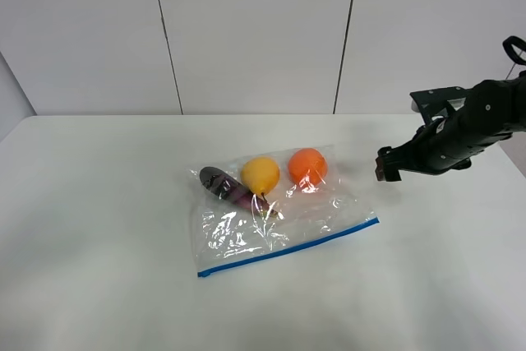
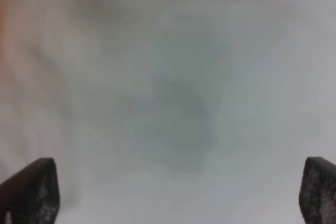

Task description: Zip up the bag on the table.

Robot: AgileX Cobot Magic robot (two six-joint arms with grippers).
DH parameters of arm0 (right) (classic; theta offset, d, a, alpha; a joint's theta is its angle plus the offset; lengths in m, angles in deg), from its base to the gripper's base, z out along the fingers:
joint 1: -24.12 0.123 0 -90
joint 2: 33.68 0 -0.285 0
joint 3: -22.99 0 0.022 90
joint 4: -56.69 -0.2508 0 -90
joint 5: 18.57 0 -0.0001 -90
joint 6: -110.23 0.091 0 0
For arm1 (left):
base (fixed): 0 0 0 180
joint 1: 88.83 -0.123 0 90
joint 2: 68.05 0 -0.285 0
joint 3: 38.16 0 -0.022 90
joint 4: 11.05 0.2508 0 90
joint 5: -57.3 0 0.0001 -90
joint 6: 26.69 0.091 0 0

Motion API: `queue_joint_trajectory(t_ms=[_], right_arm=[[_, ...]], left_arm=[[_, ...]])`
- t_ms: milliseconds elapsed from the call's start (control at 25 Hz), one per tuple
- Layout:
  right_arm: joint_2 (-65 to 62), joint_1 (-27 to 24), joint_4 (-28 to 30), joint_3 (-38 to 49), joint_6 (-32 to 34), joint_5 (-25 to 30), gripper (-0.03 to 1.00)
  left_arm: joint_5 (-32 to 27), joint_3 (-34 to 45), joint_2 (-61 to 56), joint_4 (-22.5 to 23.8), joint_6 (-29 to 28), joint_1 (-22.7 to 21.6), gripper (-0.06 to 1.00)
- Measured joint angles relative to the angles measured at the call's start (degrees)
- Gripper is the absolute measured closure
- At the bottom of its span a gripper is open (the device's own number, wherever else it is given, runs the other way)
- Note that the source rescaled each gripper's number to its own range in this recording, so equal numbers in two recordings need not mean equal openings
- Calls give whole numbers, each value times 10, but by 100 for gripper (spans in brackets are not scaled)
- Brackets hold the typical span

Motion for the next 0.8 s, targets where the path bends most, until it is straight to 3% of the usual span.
queue_joint_trajectory(t_ms=[240,800], right_arm=[[-85,-32,2,0,2,15,-2],[-319,-36,32,0,2,113,-2]], left_arm=[[0,0,0,0,0,0,-5],[0,0,0,0,1,0,-5]])
